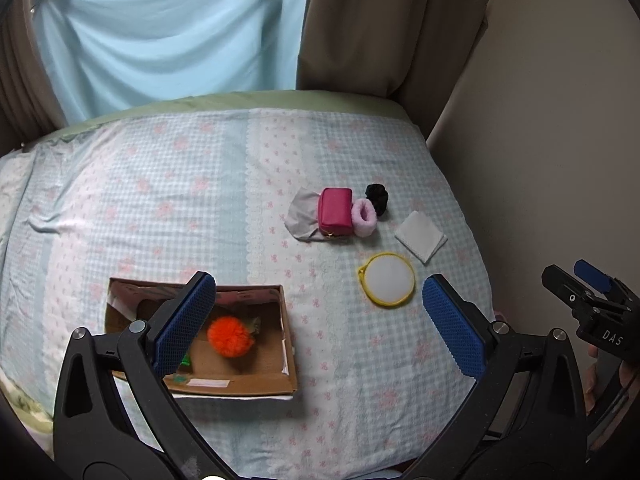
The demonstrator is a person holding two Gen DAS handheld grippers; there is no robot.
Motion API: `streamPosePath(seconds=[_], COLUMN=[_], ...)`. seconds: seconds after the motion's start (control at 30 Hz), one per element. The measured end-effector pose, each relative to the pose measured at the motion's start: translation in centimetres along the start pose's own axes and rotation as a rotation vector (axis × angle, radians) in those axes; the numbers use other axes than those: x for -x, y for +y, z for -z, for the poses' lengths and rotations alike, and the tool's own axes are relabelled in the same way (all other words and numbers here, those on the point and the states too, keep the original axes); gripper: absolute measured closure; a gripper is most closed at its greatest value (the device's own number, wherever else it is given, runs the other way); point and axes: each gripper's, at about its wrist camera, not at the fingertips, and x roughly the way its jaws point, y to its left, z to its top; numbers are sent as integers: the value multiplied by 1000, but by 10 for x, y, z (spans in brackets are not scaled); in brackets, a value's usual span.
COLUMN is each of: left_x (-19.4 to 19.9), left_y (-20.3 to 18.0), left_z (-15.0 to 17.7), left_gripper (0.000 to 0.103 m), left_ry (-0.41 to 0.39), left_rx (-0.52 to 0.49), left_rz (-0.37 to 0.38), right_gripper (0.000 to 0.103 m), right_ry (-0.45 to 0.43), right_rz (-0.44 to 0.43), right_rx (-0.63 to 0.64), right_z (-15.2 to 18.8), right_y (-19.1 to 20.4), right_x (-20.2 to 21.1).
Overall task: Organize soft objects
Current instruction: 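Lift both tools away from the box toward the remaining items, then grasp the pink pouch with the left tool while the right tool grasps the white pad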
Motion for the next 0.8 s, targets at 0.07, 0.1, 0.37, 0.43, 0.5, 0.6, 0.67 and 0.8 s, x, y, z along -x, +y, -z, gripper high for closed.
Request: streamPosePath(seconds=[0.07, 0.1, 0.37, 0.43, 0.5, 0.6, 0.67, 0.8], left_x=[-21, -32, -154, -189, -224, -281, -316, -383], left_y=[-5, -6, -4, -3, -2, -2, -2, -6], left_z=[-13, -19, -80, -93, -105, -117, -123, -128], left_gripper=[0, 0, 0, 0, 0, 1, 1, 5], left_ry=[22, 33, 172, 213, 259, 342, 391, 484], left_rx=[-7, -11, 3, 16, 25, 36, 48, 54], left_rz=[2, 4, 47, 53, 61, 69, 70, 56], right_gripper=[0, 0, 0, 0, 0, 0, 0, 0], right_ry=[9, 14, 71, 89, 110, 134, 148, 181], right_rz=[4, 9, 26, 33, 43, 51, 63, 80], right_rx=[-3, -6, -49, -62, -78, -112, -125, -148], right_z=[-6, -9, -28, -30, -30, -30, -30, -27], right_y=[-10, -14, -39, -46, -52, -62, -66, -74], right_x=[-17, -27, -112, -136, -161, -196, -219, -262])
